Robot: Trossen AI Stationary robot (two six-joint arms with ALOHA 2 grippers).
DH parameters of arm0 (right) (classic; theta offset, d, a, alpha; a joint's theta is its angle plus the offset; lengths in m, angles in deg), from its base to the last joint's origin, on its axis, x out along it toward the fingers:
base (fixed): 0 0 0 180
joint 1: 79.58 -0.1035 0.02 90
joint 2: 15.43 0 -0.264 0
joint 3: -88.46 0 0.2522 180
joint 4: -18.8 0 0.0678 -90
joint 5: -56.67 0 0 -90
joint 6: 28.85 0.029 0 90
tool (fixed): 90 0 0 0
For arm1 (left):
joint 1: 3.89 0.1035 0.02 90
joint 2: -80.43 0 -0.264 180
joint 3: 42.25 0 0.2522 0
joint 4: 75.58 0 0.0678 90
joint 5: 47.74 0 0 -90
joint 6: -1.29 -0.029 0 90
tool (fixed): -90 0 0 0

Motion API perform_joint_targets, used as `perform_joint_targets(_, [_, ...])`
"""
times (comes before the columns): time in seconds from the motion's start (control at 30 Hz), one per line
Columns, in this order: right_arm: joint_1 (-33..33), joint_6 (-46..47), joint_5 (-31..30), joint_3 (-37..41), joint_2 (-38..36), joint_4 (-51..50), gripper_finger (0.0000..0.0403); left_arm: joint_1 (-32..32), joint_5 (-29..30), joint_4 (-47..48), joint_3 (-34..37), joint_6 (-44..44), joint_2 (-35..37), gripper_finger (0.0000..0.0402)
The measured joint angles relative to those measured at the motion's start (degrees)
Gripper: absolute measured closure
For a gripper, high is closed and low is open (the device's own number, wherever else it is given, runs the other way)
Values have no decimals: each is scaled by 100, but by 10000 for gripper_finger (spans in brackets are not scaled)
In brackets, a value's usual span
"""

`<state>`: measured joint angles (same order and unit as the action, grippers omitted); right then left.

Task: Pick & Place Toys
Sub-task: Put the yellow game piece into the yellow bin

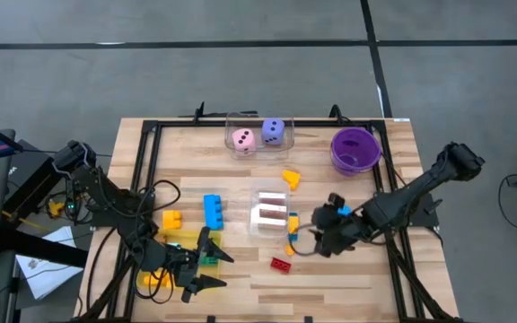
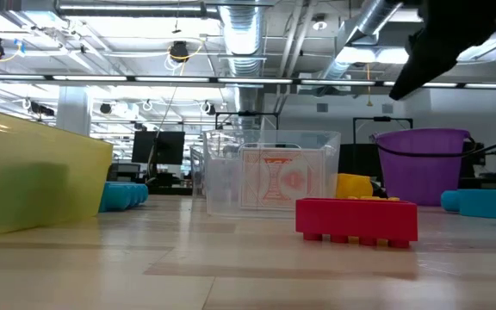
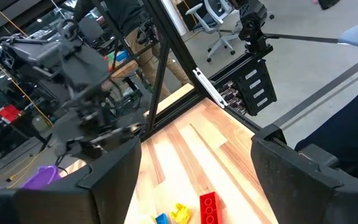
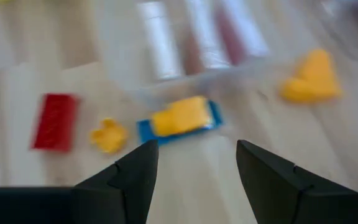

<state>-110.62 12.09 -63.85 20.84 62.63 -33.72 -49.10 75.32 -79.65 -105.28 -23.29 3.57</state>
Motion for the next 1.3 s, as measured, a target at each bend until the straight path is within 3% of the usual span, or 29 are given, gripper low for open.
perform_joint_targets(0.2, [-161,-1046,314,521,2,1579,193,1,0,4,0,52,0,103])
perform_joint_targets(0.43, [-209,-1554,516,1023,80,3170,193,0,-1,6,0,127,0,103])
perform_joint_targets(0.83, [-425,-1035,363,1054,1745,4141,193,0,-2,114,0,129,0,103])
perform_joint_targets(1.3, [-297,-1091,209,882,1883,4109,193,0,-2,138,0,131,0,103])
